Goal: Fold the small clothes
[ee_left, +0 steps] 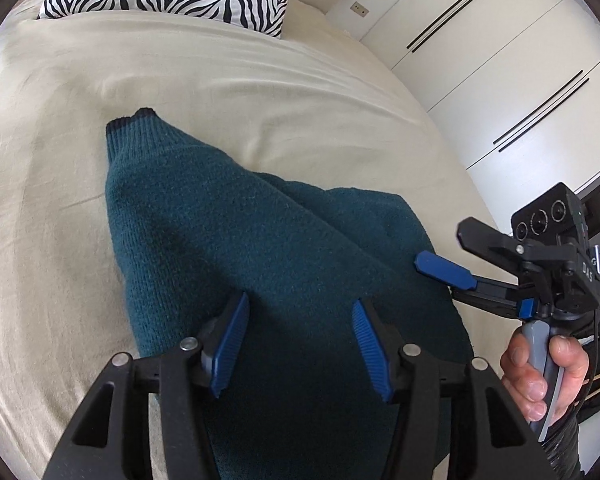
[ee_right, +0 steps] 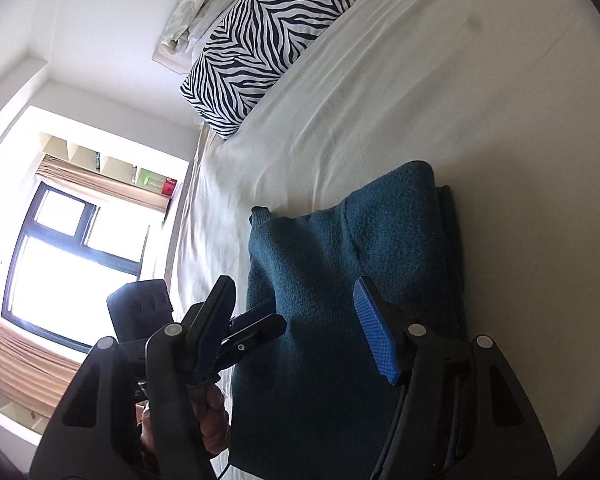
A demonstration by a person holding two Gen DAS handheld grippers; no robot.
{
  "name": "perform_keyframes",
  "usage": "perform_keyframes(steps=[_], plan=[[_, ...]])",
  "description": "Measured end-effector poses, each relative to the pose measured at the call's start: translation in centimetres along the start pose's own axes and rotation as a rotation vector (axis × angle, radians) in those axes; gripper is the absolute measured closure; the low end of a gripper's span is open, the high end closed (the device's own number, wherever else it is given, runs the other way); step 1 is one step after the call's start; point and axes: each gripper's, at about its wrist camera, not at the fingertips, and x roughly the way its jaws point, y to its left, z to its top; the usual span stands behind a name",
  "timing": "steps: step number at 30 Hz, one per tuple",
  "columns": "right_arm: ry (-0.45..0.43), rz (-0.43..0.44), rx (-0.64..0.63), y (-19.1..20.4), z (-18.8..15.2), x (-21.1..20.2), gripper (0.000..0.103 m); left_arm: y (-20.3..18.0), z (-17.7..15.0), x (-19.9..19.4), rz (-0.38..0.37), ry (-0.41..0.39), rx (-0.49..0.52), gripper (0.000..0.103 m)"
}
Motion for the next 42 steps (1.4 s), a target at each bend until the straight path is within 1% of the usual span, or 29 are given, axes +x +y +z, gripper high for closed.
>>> perform_keyframes(steps=[1, 2, 3, 4, 5, 6, 7, 9, 10, 12, 14, 16, 18, 19, 21, 22, 23, 25, 27, 28, 29, 30, 31, 32, 34, 36, 38, 40, 42], plan=[[0.013, -0.029, 0.022, -0.8, 0.5, 1.1, 0.045, 0.0, 0.0, 0.1, 0.001, -0.001, 0.003, 0.048], [0.007, -0.020, 0.033, -1.7, 0.7, 1.6, 0.047, 0.1, 0.0, 0.2, 0.005, -0.001, 0.005, 0.050], [-0.015, 0.003, 0.038, -2.5, 0.9, 1.7, 0.053, 0.2, -0.1, 0.3, 0.010, -0.006, 0.007, 0.052], [-0.027, 0.014, 0.053, -3.4, 1.1, 1.6, 0.064, 0.2, 0.0, 0.4, 0.008, -0.012, 0.008, 0.053], [-0.029, 0.020, 0.073, -3.9, 1.1, 1.4, 0.068, 0.3, -0.1, 0.4, 0.007, -0.015, 0.008, 0.055], [-0.033, 0.025, 0.081, -4.3, 1.1, 1.1, 0.071, 0.3, -0.1, 0.3, 0.003, -0.017, 0.006, 0.056], [-0.044, 0.018, 0.078, -4.3, 0.9, 0.6, 0.071, 0.4, -0.2, 0.0, -0.002, -0.025, 0.005, 0.057], [-0.067, -0.029, 0.055, -3.4, 0.2, -1.0, 0.068, 0.7, -0.8, -1.1, -0.026, -0.063, -0.006, 0.057], [-0.074, -0.039, 0.038, -2.7, -0.3, -1.9, 0.064, 0.8, -1.3, -2.1, -0.025, -0.079, -0.017, 0.057], [-0.078, -0.007, -0.001, -1.8, -2.3, -4.2, 0.058, 0.4, -2.6, -4.3, -0.007, -0.112, -0.038, 0.057], [-0.051, 0.050, -0.031, -0.9, -4.9, -6.0, 0.058, -0.5, -4.5, -6.7, -0.006, -0.152, -0.019, 0.057], [-0.022, 0.086, -0.066, -0.2, -7.6, -6.9, 0.057, -1.4, -7.0, -8.6, -0.003, -0.178, 0.007, 0.057], [-0.008, 0.097, -0.060, -0.6, -9.7, -6.8, 0.055, -2.1, -9.1, -8.8, 0.000, -0.160, 0.016, 0.057], [0.000, 0.091, -0.039, -1.4, -10.5, -6.4, 0.055, -2.3, -9.9, -8.5, -0.005, -0.140, 0.018, 0.057], [0.003, 0.042, 0.028, -4.2, -11.6, -5.5, 0.055, -2.3, -10.9, -6.5, 0.012, -0.072, 0.010, 0.057], [-0.007, 0.059, 0.039, -5.2, -11.9, -5.4, 0.059, -2.2, -11.2, -5.4, 0.009, -0.044, -0.004, 0.057], [-0.020, 0.075, 0.048, -5.8, -12.1, -5.7, 0.062, -1.8, -11.3, -5.0, -0.002, -0.040, -0.015, 0.056], [-0.033, 0.067, 0.074, -5.9, -12.3, -6.9, 0.059, -1.4, -11.5, -5.4, -0.018, -0.048, -0.031, 0.056], [-0.053, 0.015, 0.037, -5.1, -12.6, -8.7, 0.057, -1.1, -11.5, -6.7, -0.031, -0.066, -0.051, 0.056], [-0.073, -0.008, 0.022, -5.0, -12.8, -9.8, 0.052, -0.9, -11.6, -7.6, -0.035, -0.087, -0.066, 0.054], [-0.090, -0.017, 0.017, -4.9, -12.8, -10.6, 0.050, -0.6, -11.7, -8.5, -0.033, -0.120, -0.081, 0.044], [-0.108, -0.023, 0.017, -4.8, -12.5, -11.4, 0.046, -0.2, -11.8, -9.4, -0.029, -0.158, -0.097, 0.037], [-0.127, -0.036, 0.019, -4.9, -12.1, -12.0, 0.042, 0.3, -12.0, -10.1, -0.024, -0.191, -0.117, 0.024], [-0.140, -0.052, 0.020, -5.1, -11.8, -12.3, 0.040, 0.9, -12.1, -10.4, -0.023, -0.203, -0.136, 0.018], [-0.132, -0.085, 0.036, -5.6, -10.8, -12.1, 0.040, 2.0, -12.1, -9.7, -0.031, -0.162, -0.170, 0.018], [-0.110, -0.089, 0.054, -6.3, -9.6, -11.1, 0.040, 3.0, -12.3, -8.8, -0.053, -0.119, -0.205, 0.018], [-0.091, -0.094, 0.082, -7.0, -8.5, -9.9, 0.040, 3.6, -12.4, -8.0, -0.079, -0.096, -0.232, 0.018], [-0.055, -0.076, 0.086, -7.3, -7.5, -8.1, 0.040, 3.7, -12.3, -7.5, -0.091, -0.082, -0.233, 0.017], [-0.022, -0.064, 0.087, -7.5, -6.9, -6.5, 0.040, 3.6, -11.6, -6.7, -0.096, -0.064, -0.220, 0.015]])
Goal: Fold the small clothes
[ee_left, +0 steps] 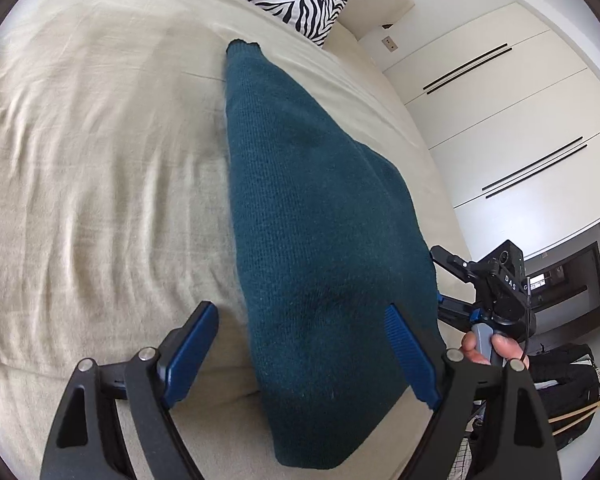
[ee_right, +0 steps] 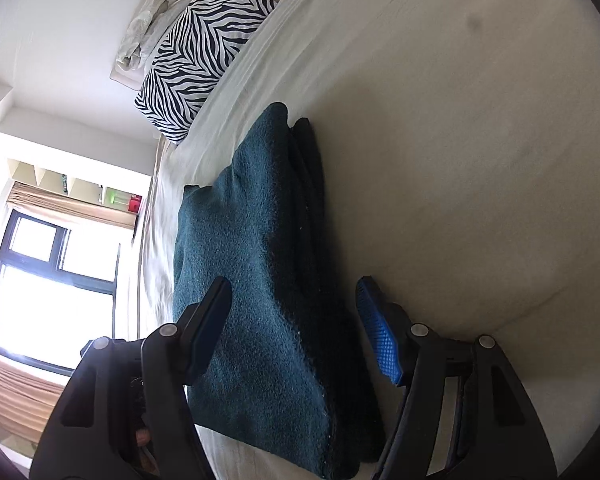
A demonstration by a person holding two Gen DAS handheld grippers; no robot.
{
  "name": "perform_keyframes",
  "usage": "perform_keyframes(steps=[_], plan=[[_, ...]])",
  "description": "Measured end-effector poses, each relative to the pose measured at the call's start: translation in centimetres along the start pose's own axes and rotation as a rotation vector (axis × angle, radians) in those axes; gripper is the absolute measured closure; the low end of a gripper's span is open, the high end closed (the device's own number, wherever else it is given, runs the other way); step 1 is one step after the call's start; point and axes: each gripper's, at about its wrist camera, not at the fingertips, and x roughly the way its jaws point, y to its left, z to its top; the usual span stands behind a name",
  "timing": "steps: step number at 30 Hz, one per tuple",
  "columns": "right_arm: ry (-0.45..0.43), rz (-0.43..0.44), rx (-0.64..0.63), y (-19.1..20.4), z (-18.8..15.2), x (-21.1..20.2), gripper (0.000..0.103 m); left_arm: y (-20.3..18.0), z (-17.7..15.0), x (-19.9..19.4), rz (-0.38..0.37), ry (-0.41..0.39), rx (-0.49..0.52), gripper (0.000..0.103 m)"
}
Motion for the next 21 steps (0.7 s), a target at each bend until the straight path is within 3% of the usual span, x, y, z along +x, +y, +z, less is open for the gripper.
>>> perform_keyframes(steps=[4, 6, 7, 8, 10, 13, 17, 21], plan=[[0.000, 0.009, 0.008, 0.4, 1.3, 1.6, 0.038, -0.6, 2.0, 1.6, -0.022, 0.036, 0.015, 0.015], [0.013, -0.026, -0.016, 1.2, 1.8, 2.3, 0.039, -0.5, 2.6, 2.0, 0.000, 0.038, 0.003, 0.022], [0.023, -0.058, -0.052, 1.7, 1.5, 2.6, 0.040, -0.4, 2.7, 2.1, 0.026, 0.038, 0.005, 0.032], [0.033, -0.091, -0.088, 2.4, 1.5, 3.1, 0.043, -0.3, 2.7, 2.3, 0.037, 0.045, 0.006, 0.037], [0.047, -0.171, -0.141, 3.3, 1.4, 3.9, 0.062, -0.2, 2.5, 2.3, 0.052, 0.045, 0.019, 0.044], [0.038, -0.214, -0.176, 4.4, 1.0, 4.0, 0.077, -0.4, 2.5, 2.1, 0.072, 0.046, 0.040, 0.051], [-0.021, -0.306, -0.287, 7.9, -0.8, 3.1, 0.081, -1.6, 2.2, 0.3, 0.090, 0.033, 0.076, 0.058], [-0.058, -0.315, -0.363, 11.8, -3.9, 1.6, 0.082, -2.3, 0.3, -3.4, 0.093, 0.005, 0.104, 0.058]])
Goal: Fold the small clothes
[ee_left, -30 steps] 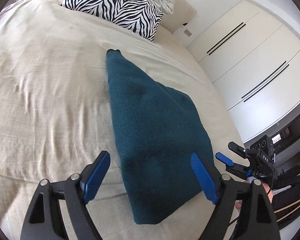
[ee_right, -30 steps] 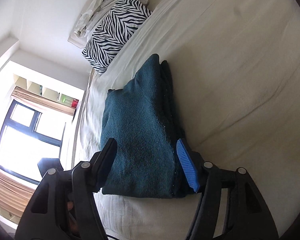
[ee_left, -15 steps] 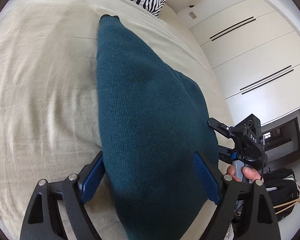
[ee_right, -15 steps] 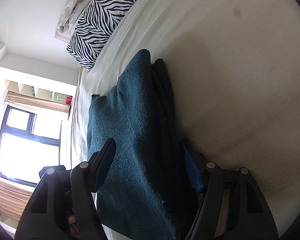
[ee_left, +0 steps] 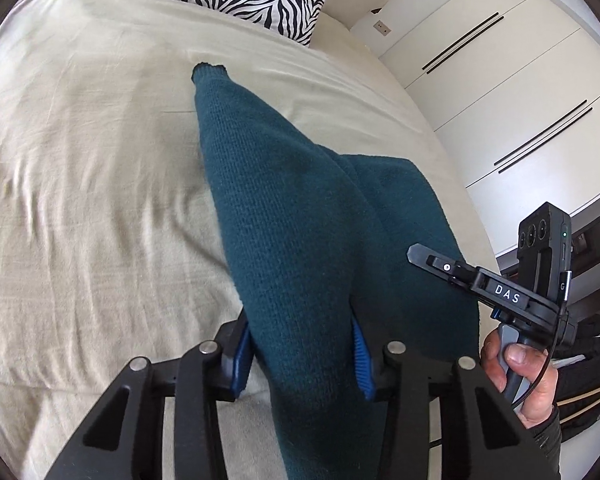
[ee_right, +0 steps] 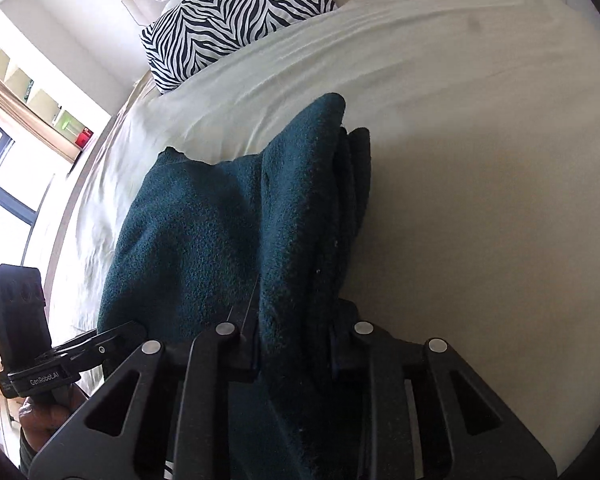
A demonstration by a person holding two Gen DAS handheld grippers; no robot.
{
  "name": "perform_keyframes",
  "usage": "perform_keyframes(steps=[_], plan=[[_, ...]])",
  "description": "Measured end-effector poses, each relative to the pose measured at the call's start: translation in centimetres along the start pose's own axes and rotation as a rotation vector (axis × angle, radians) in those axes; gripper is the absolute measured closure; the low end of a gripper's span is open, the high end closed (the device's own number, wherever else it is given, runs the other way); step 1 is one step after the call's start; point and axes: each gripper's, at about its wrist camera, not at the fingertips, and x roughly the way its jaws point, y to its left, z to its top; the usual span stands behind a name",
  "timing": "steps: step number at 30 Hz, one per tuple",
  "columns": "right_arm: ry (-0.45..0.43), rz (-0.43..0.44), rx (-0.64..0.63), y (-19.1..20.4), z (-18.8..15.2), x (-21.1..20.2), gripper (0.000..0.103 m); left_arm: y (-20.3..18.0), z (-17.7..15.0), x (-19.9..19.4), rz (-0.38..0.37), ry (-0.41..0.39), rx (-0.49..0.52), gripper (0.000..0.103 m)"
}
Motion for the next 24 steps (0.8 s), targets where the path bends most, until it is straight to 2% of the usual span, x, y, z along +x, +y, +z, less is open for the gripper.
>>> perform_keyframes(steps=[7, 15, 18, 21, 24], plan=[[-0.013, 0.092, -0.055, 7.4, -5.5, -2.6, 0.082, 1.6, -5.4, -7.8, 0.031, -0.052, 0.007, 0.058], [0.033, 0.199, -0.067, 14.6, -11.8, -1.5, 0.082, 5.5, -11.5, -15.0, 0.093, -0.100, -0.009, 0.058], [0.056, 0.220, -0.068, 16.0, -13.6, -0.3, 0.081, 8.0, -12.6, -16.0, 0.103, -0.099, -0.046, 0.058], [0.071, 0.230, -0.044, 15.9, -15.3, 0.8, 0.081, 10.5, -13.9, -15.4, 0.121, -0.068, -0.076, 0.057], [0.097, 0.245, 0.018, 13.7, -16.3, 1.9, 0.080, 12.5, -15.4, -14.0, 0.115, -0.041, -0.100, 0.049]])
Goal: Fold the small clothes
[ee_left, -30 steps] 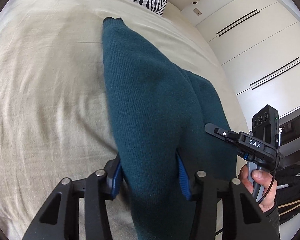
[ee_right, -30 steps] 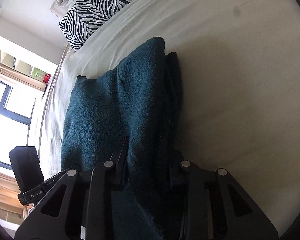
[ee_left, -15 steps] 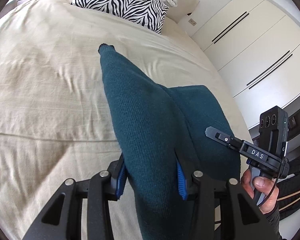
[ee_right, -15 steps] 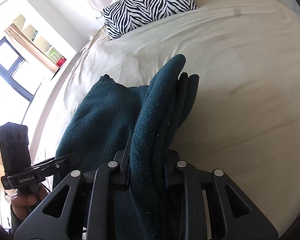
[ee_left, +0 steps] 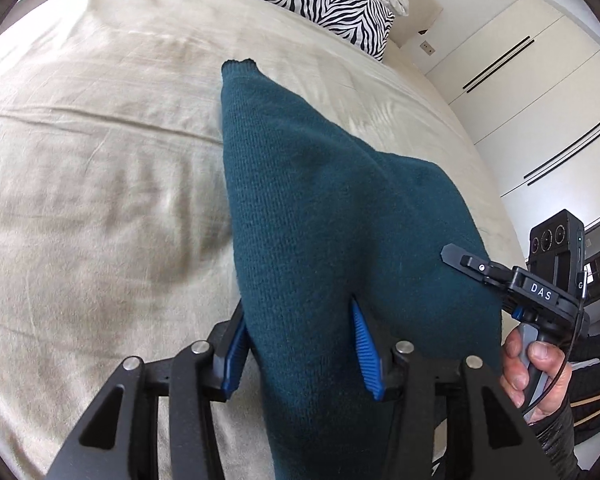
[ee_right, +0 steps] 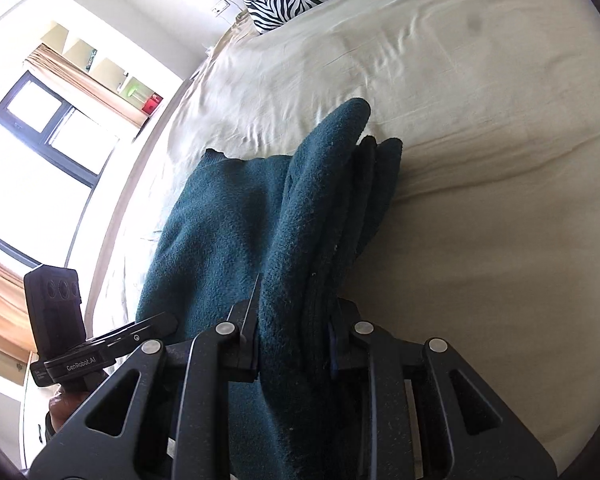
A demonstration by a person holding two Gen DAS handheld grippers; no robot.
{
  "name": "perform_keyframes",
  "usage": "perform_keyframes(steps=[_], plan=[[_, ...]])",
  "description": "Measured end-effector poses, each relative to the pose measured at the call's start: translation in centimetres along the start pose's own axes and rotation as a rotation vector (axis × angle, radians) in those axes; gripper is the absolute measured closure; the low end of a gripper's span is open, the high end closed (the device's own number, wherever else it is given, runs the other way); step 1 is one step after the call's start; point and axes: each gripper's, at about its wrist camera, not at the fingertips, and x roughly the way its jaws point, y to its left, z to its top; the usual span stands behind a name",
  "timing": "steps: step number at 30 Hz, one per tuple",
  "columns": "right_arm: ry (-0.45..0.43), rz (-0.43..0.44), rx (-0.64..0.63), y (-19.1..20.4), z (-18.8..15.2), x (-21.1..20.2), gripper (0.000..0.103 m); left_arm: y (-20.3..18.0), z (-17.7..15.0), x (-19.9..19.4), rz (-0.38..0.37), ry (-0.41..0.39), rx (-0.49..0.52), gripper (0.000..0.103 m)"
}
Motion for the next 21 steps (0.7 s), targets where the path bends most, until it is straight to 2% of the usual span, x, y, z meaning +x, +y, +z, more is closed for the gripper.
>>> perform_keyframes(steps=[2, 5, 8, 15, 18, 21], plan=[[0.021, 0.030, 0.065, -2.6, -0.3, 0.6, 0.078, 0.6, -0.4, 0.4, -0.033, -0.004, -0.025, 0.043], [-0.005, 0.110, 0.123, -5.0, -1.3, 0.6, 0.075, 0.2, -0.7, 0.3, -0.008, -0.011, 0.014, 0.041], [-0.021, 0.139, 0.122, -5.6, -1.6, 0.7, 0.075, -0.4, -0.7, 0.8, 0.006, -0.025, 0.033, 0.040], [-0.027, 0.106, 0.102, -5.1, -1.2, -0.1, 0.070, -0.9, -0.8, 0.4, 0.037, -0.048, 0.023, 0.038], [-0.052, 0.054, 0.081, -4.8, -1.2, -1.1, 0.063, -1.6, -1.0, -0.4, 0.084, -0.082, 0.040, 0.036], [-0.077, 0.011, 0.049, -4.2, -1.8, -3.0, 0.062, -2.6, -1.3, -1.7, 0.135, -0.139, 0.072, 0.036]])
